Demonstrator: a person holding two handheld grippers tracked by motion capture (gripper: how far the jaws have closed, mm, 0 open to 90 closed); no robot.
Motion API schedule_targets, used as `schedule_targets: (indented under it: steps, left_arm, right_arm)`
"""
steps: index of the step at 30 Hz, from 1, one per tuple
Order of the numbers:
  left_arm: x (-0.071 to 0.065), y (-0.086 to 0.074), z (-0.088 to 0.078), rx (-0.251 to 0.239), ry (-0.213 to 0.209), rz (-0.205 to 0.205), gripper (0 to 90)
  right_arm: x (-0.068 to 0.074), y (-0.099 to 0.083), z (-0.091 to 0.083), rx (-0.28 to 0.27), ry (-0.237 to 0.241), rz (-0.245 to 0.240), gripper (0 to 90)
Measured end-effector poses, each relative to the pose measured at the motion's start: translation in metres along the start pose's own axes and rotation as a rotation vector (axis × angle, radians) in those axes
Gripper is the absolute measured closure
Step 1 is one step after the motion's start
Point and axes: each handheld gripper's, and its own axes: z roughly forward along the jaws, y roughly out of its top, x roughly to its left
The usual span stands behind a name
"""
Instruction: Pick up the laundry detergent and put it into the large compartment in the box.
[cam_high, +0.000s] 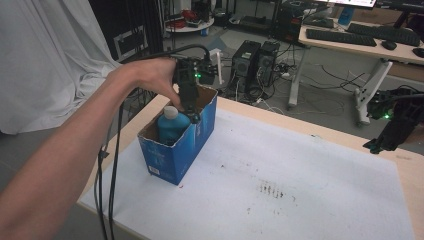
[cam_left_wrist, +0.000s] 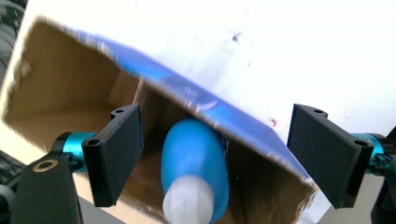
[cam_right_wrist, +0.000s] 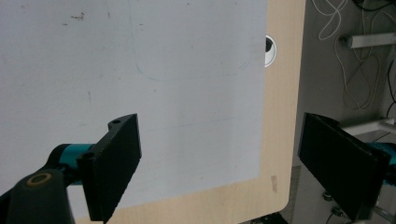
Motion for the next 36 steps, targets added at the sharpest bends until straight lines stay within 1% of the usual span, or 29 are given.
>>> schedule_targets:
  steps: [1,3,4,5,6,8,10,12,13,14,15,16,17,18,19,20,22,23,28,29,31,32,34,36]
  left_arm:
    - [-0.003,0.005,-0.001,-0.005,-0.001,0.017,17.5]
    - [-0.011,0.019,-0.003,-0.007,-0.006,0.066,17.4]
    - [-0.014,0.023,-0.004,-0.012,-0.009,0.081,16.9]
    - [-0.019,0.031,-0.004,-0.016,-0.016,0.109,16.7]
    - [-0.021,0.036,-0.004,-0.013,-0.015,0.125,16.6]
    - [-0.028,0.048,-0.003,-0.016,-0.022,0.16,16.5]
    - [-0.035,0.06,-0.002,-0.027,-0.021,0.189,16.0]
    - [-0.041,0.072,0.0,-0.031,-0.036,0.216,15.4]
    - [-0.043,0.078,0.002,-0.026,-0.041,0.232,15.4]
    - [-0.045,0.082,0.003,-0.024,-0.042,0.242,15.4]
    - [-0.045,0.082,0.003,-0.024,-0.042,0.242,15.4]
    - [-0.054,0.098,0.007,-0.025,-0.057,0.278,15.4]
    - [-0.054,0.098,0.007,-0.025,-0.057,0.278,15.4]
    - [-0.06,0.107,0.01,-0.023,-0.068,0.299,15.4]
    - [-0.06,0.107,0.01,-0.023,-0.068,0.299,15.4]
    - [-0.062,0.11,0.012,-0.025,-0.069,0.31,15.4]
    - [-0.067,0.116,0.016,-0.012,-0.074,0.327,15.4]
    - [-0.07,0.119,0.019,-0.006,-0.074,0.343,15.4]
    - [-0.082,0.129,0.031,0.009,-0.085,0.378,15.4]
    - [-0.086,0.131,0.036,0.017,-0.085,0.392,15.4]
    - [-0.088,0.132,0.039,0.014,-0.086,0.391,15.4]
    - [-0.09,0.133,0.044,0.018,-0.093,0.4,15.4]
    - [-0.091,0.134,0.045,0.023,-0.097,0.404,15.4]
    - [-0.095,0.135,0.053,0.031,-0.104,0.408,15.4]
  right_arm:
    - [0.0,0.0,0.0,-0.003,0.001,-0.004,12.5]
    - [0.0,0.001,0.0,0.002,0.001,-0.002,12.5]
    - [0.001,0.001,0.0,0.003,0.0,-0.002,12.5]
    - [0.001,0.001,0.0,0.0,-0.001,-0.002,12.5]
    - [0.001,0.002,0.0,0.002,0.0,-0.009,12.5]
    - [0.001,0.003,0.0,0.007,0.001,-0.004,12.5]
    - [0.002,0.004,-0.001,0.002,-0.003,-0.004,12.5]
    - [0.002,0.004,-0.002,0.0,0.0,-0.009,12.5]
    - [0.003,0.004,-0.002,0.002,0.0,-0.007,12.5]
    - [0.003,0.004,-0.003,0.001,0.0,-0.007,12.5]
    - [0.003,0.004,-0.003,0.001,0.0,-0.007,12.5]
    - [0.004,0.005,-0.004,-0.002,-0.002,-0.002,12.5]
    - [0.004,0.005,-0.004,-0.002,-0.004,-0.005,12.5]
    - [0.005,0.005,-0.005,0.002,-0.002,0.002,12.5]
    - [0.005,0.005,-0.005,0.002,-0.002,0.002,12.5]
    - [0.005,0.005,-0.005,-0.001,-0.003,-0.006,12.5]
    - [0.005,0.006,-0.006,0.0,-0.005,-0.006,12.5]
    - [0.006,0.006,-0.007,0.002,-0.005,-0.001,12.5]
    - [0.007,0.007,-0.009,0.006,-0.006,0.014,12.5]
    - [0.007,0.007,-0.009,0.006,-0.007,0.012,12.5]
    - [0.008,0.008,-0.01,0.006,-0.006,0.012,12.5]
    - [0.008,0.008,-0.01,0.003,-0.008,0.009,12.5]
    - [0.009,0.009,-0.011,0.005,-0.014,0.011,12.5]
    - [0.009,0.009,-0.012,0.005,-0.015,0.009,12.5]
